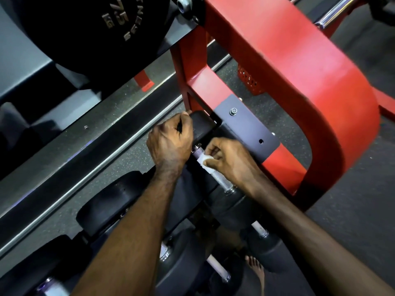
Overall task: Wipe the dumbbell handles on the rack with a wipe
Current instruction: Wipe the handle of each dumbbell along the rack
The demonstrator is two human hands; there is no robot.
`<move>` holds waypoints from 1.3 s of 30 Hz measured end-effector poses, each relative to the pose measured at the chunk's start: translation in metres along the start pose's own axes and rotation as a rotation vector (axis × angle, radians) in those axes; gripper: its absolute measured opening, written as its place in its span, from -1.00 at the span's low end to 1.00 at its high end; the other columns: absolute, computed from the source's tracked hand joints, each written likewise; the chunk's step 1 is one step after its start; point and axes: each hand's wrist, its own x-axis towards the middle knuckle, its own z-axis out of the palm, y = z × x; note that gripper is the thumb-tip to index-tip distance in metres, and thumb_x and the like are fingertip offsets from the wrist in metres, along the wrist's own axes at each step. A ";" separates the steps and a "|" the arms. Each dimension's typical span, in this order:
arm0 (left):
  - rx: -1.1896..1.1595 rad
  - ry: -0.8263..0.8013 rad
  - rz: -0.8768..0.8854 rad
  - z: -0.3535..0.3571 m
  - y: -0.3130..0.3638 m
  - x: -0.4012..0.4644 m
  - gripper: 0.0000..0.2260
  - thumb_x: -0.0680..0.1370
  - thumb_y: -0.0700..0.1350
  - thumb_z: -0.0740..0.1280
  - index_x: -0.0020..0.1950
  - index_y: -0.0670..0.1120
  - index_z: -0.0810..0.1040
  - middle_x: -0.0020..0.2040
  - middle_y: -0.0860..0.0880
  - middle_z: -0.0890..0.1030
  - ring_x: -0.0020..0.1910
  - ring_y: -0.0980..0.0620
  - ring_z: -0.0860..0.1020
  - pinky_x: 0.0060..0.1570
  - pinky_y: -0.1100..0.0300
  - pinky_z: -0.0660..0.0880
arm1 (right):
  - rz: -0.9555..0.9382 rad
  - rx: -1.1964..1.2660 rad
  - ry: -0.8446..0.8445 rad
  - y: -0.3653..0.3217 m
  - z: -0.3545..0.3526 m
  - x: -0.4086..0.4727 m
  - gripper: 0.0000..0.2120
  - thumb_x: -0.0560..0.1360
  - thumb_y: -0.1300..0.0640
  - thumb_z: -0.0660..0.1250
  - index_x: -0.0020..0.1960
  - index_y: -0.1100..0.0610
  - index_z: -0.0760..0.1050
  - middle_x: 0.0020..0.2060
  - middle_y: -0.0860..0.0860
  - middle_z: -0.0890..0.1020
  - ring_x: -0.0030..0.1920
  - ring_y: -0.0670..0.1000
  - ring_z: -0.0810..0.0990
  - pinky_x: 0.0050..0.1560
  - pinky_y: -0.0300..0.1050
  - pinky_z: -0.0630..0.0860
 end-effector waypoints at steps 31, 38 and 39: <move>0.000 0.022 0.113 0.003 -0.008 0.001 -0.59 0.66 0.12 0.15 0.15 0.07 0.79 -0.25 -0.13 0.73 -0.30 -0.23 0.62 -0.25 0.14 0.27 | 0.140 0.056 -0.048 0.002 -0.005 -0.009 -0.87 0.38 0.09 0.43 -0.08 0.00 0.60 -0.25 -0.12 0.68 -0.22 -0.11 0.65 -0.11 0.01 0.64; 0.078 0.023 0.032 0.003 -0.006 -0.001 -0.48 0.60 0.23 0.07 0.18 0.07 0.78 -0.18 -0.24 0.70 -0.14 -0.35 0.62 -0.17 -0.02 0.49 | 0.137 0.366 0.206 0.005 -0.019 -0.037 -0.80 0.53 0.29 0.41 -0.07 0.01 0.72 -0.15 -0.15 0.74 -0.14 -0.19 0.69 -0.04 -0.28 0.55; 0.084 0.020 0.008 0.003 -0.005 -0.002 -0.45 0.59 0.25 0.04 0.21 0.09 0.76 -0.14 -0.23 0.71 -0.11 -0.34 0.63 -0.13 -0.04 0.53 | 0.126 0.420 0.233 0.005 -0.022 -0.043 -0.80 0.54 0.29 0.43 -0.05 0.00 0.73 -0.10 -0.12 0.73 -0.11 -0.16 0.69 0.03 -0.24 0.56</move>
